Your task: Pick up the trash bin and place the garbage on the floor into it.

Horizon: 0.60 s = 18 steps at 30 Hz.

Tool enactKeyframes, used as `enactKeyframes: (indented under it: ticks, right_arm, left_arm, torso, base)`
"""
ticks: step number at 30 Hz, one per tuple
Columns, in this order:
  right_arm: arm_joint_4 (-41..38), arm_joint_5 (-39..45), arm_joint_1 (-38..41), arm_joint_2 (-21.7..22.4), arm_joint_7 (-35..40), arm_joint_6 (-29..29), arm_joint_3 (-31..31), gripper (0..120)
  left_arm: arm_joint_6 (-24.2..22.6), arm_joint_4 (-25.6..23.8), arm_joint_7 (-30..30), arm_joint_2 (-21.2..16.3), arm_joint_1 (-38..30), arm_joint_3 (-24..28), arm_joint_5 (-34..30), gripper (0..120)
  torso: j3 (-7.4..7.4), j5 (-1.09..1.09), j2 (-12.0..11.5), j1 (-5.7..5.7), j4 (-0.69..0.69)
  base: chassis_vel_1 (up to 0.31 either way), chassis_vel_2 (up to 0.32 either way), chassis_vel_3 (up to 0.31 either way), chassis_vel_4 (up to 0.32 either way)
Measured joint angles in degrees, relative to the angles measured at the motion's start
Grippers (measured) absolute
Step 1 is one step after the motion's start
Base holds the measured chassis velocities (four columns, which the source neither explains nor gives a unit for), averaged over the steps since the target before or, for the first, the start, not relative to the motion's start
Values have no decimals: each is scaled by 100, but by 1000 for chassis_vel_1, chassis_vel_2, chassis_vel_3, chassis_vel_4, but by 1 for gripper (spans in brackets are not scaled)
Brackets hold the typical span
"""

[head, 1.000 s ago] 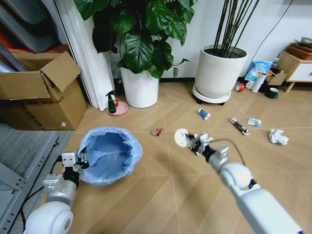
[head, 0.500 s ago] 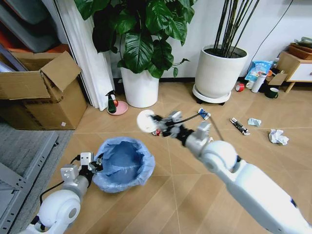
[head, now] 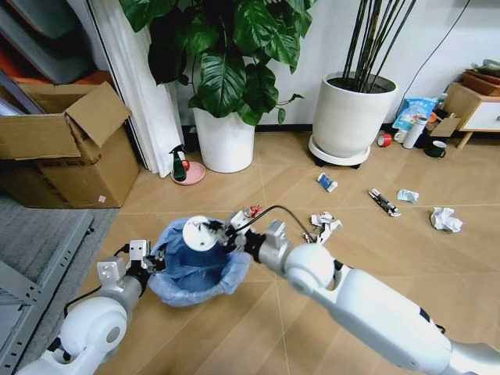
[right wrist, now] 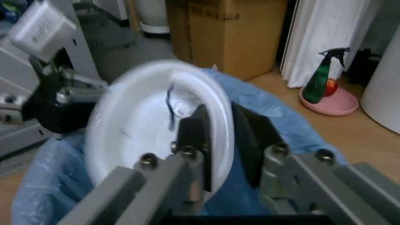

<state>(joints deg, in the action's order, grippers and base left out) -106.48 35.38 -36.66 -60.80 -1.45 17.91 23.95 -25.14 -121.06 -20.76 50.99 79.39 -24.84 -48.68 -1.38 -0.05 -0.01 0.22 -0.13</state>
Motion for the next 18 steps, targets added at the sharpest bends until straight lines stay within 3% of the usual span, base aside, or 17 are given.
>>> enactKeyframes:
  ticks: [18]
  right_arm:
    - [121,-100,24,-196,70,-28,63,79]
  left_arm:
    - [69,-33,38,34,35,-149,44,0]
  torso:
    - [0,1,0,0,0]
  base:
    - [0,0,0,0]
